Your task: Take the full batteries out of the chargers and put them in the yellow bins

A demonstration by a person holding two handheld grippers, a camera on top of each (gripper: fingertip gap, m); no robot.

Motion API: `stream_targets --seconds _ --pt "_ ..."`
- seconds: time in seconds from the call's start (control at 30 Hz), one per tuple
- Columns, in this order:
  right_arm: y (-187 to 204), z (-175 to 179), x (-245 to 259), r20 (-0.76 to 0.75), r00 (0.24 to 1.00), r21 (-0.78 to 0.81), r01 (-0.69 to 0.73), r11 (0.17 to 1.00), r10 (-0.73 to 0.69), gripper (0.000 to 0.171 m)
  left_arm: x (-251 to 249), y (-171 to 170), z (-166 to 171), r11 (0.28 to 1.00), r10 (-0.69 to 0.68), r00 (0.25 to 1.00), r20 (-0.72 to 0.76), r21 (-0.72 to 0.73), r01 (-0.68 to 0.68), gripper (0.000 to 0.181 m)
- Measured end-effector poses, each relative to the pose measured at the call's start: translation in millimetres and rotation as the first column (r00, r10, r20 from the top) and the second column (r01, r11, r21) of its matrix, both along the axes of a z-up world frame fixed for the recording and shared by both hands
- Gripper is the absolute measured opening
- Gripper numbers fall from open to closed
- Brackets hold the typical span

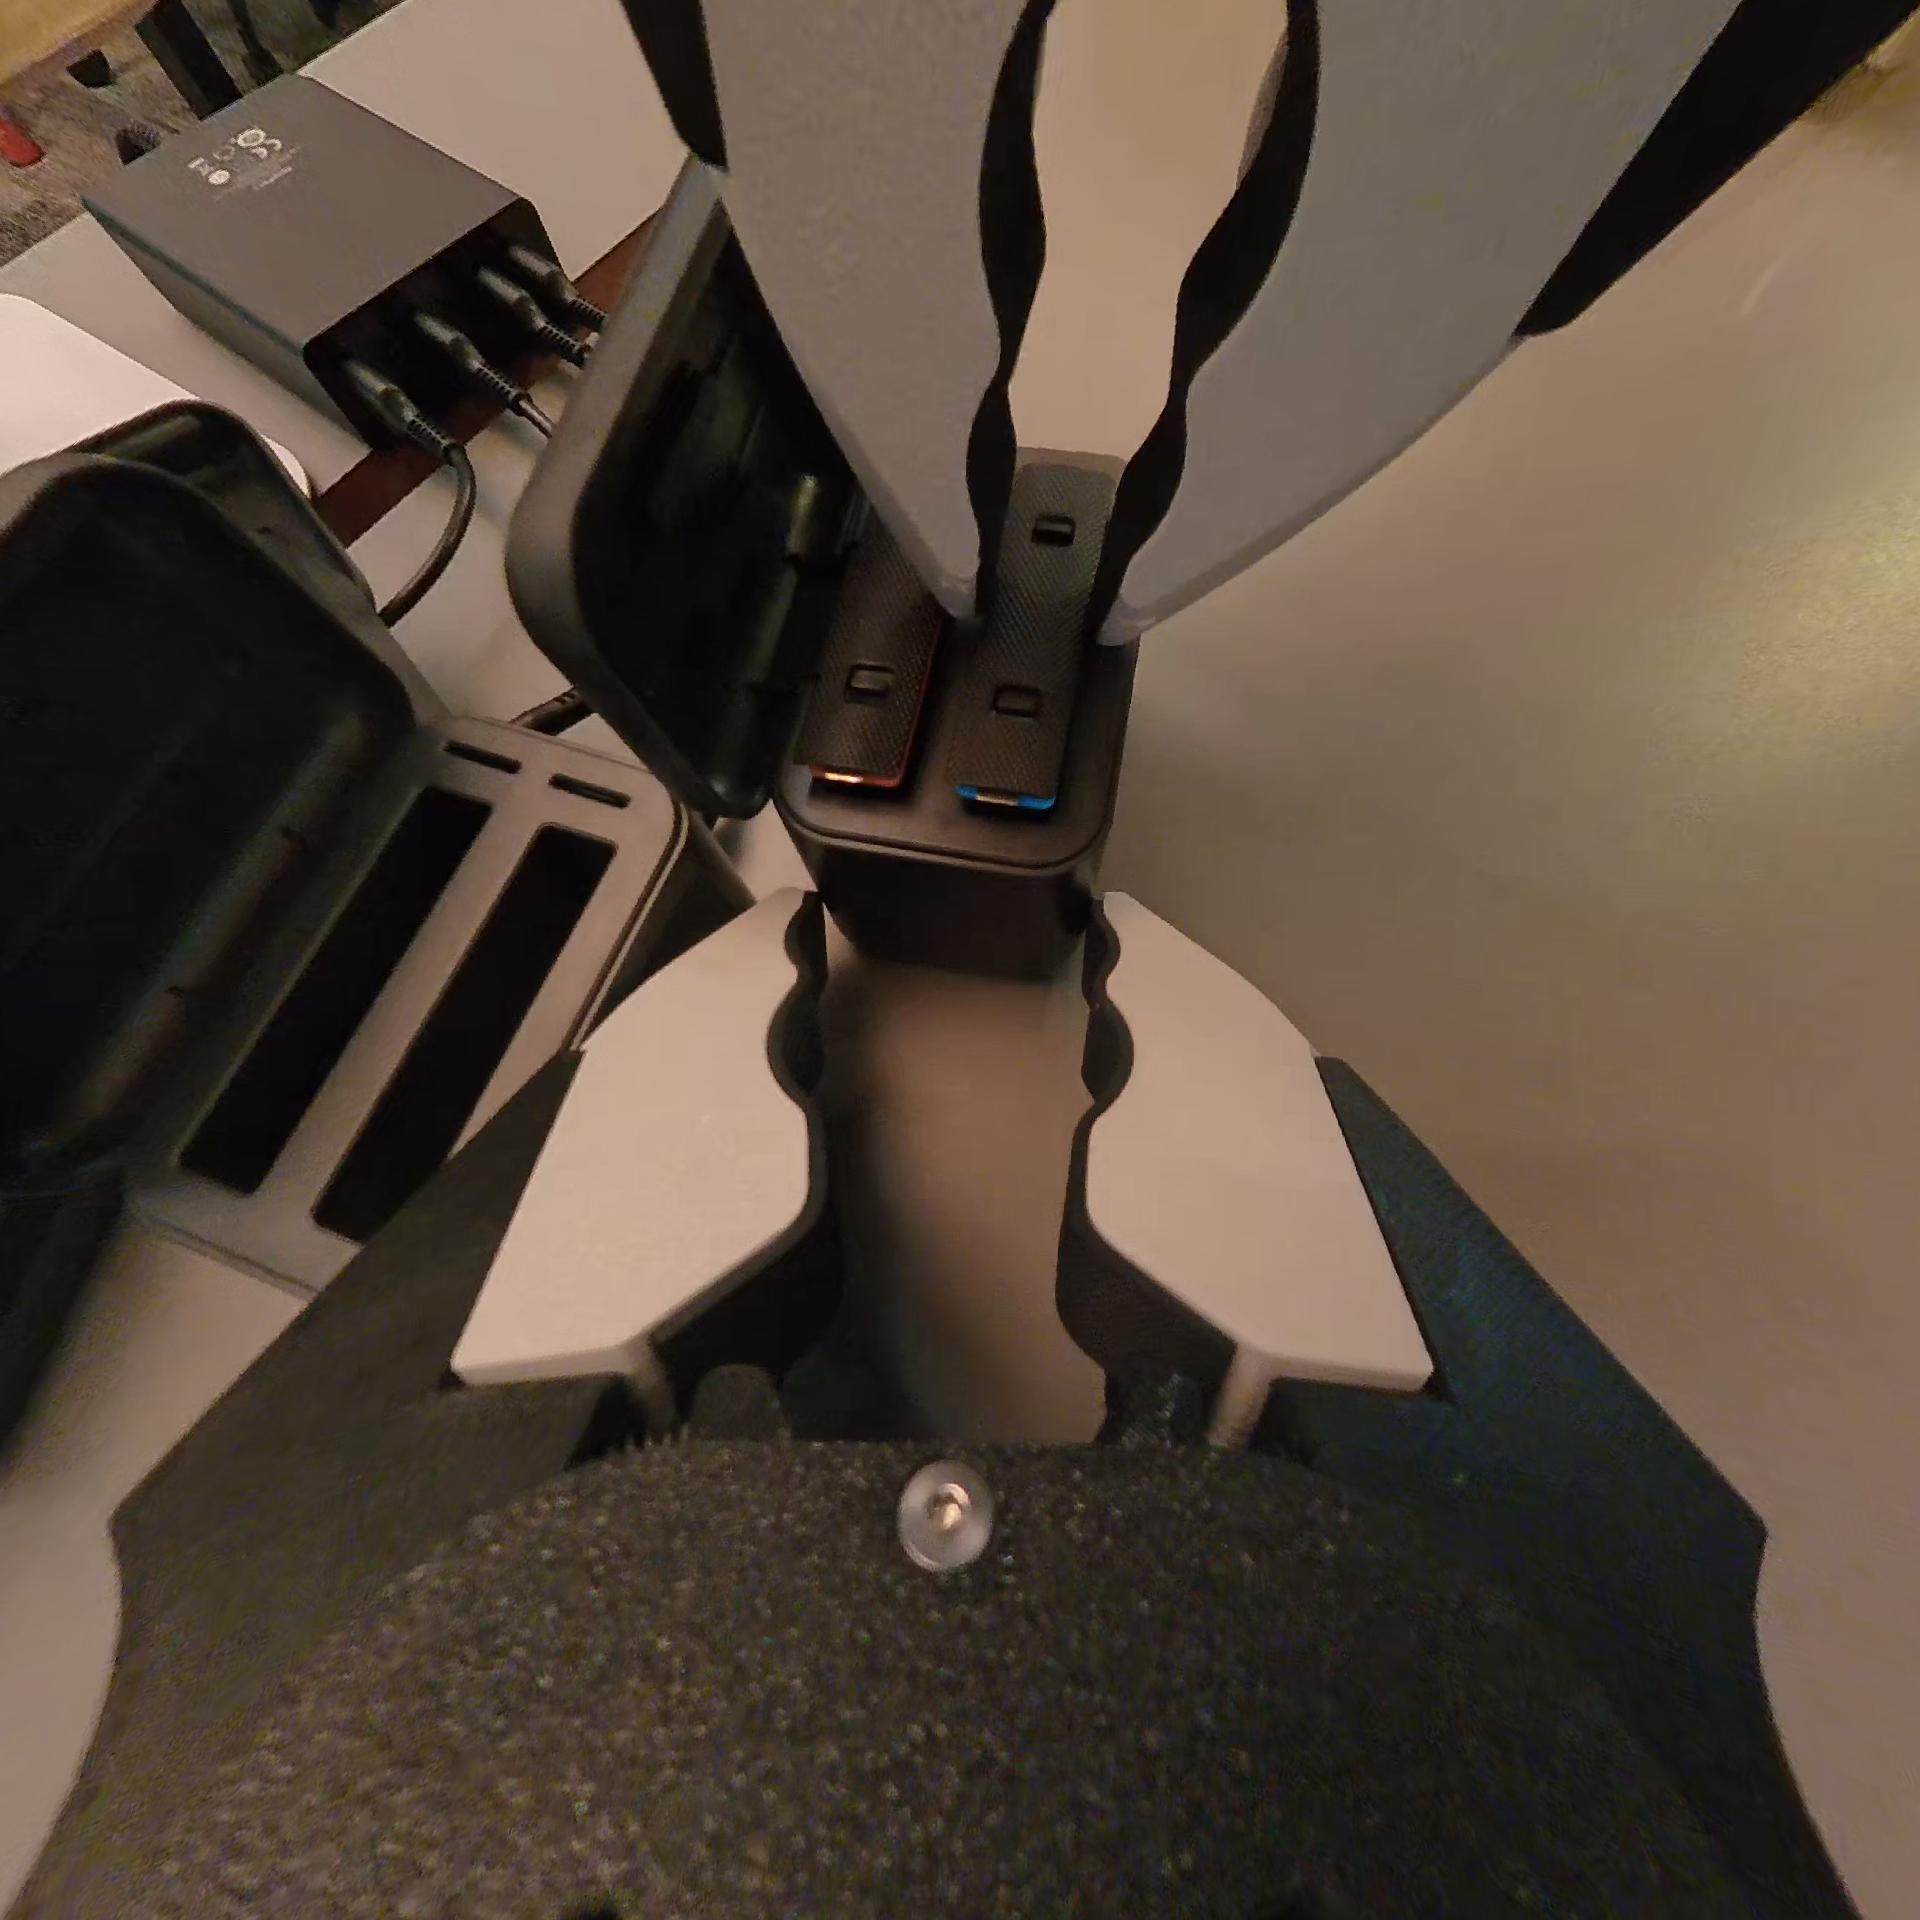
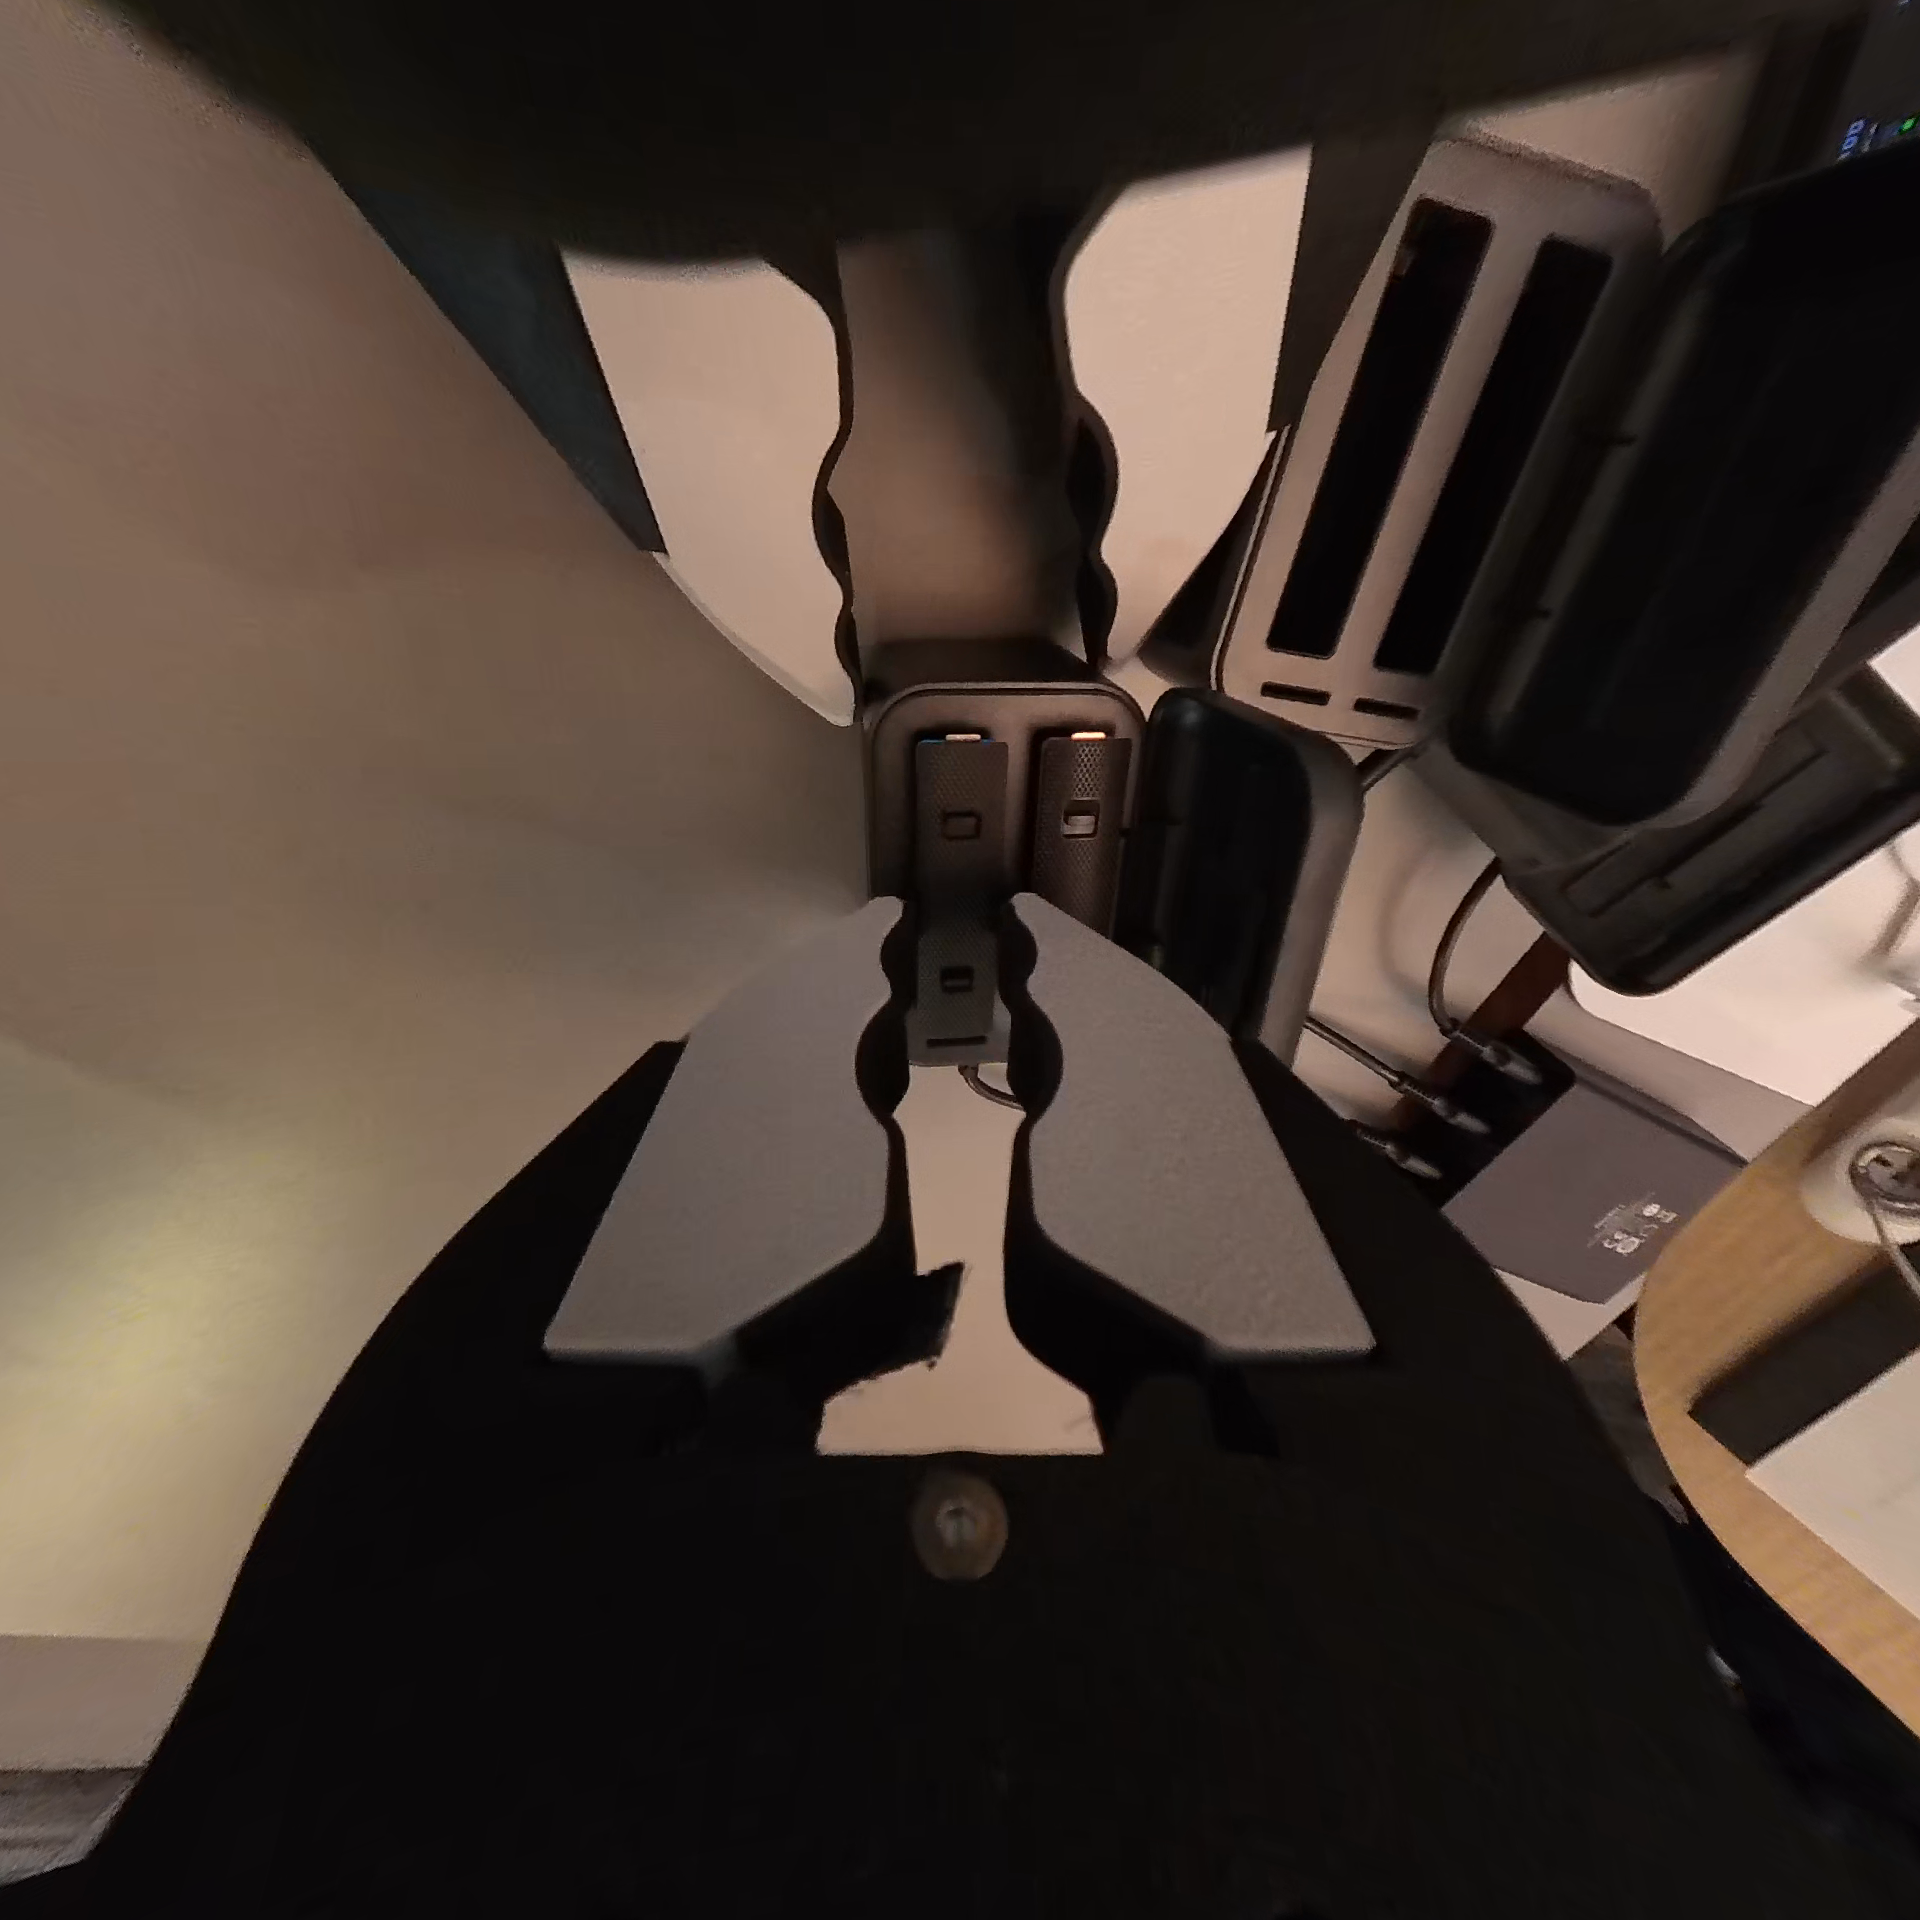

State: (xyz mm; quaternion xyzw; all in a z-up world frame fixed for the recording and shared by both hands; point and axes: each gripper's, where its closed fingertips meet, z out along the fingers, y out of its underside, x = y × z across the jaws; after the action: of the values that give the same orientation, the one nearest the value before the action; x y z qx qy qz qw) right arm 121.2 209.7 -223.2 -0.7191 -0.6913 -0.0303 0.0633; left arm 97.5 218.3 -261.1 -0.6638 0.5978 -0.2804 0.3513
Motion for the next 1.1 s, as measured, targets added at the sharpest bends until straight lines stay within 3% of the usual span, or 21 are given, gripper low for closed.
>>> stream_targets --seconds 0.2,0.23,0.27,0.37,0.6,0.7,1.1 --pt "2 7 -3 -0.077 0.997 0.001 0.016 1.000 -0.015 0.013 -1 2 0 1.000 0.010 1.000 0.001 -0.011 -0.010 0.046" --pt "4 9 -1 -0.071 0.997 0.012 0.016 1.000 -0.015 0.013 -2 2 -1 1.000 0.013 1.000 -0.011 -0.019 -0.013 0.035" --pt "6 12 0 -0.071 0.997 0.014 0.017 1.000 -0.016 0.013 -5 3 -4 1.000 0.010 0.999 -0.035 0.000 -0.010 0.000" --pt "3 13 1 -0.086 0.996 -0.017 0.029 0.999 -0.030 0.013 -5 2 -4 1.000 0.004 0.999 -0.044 0.029 -0.003 0.000" --pt "-3 2 4 -0.131 0.991 -0.005 0.035 0.999 -0.035 0.013 3 -2 -2 1.000 0.000 1.000 -0.019 0.008 0.000 0.053" --pt "-6 1 0 -0.167 0.986 -0.002 0.020 1.000 -0.020 0.013 10 -7 5 1.000 -0.023 0.999 0.031 0.017 0.022 0.063" --pt "-5 6 -8 -0.253 0.967 -0.002 0.016 1.000 -0.016 0.013 8 -4 3 1.000 0.009 1.000 -0.001 -0.007 -0.009 0.056"
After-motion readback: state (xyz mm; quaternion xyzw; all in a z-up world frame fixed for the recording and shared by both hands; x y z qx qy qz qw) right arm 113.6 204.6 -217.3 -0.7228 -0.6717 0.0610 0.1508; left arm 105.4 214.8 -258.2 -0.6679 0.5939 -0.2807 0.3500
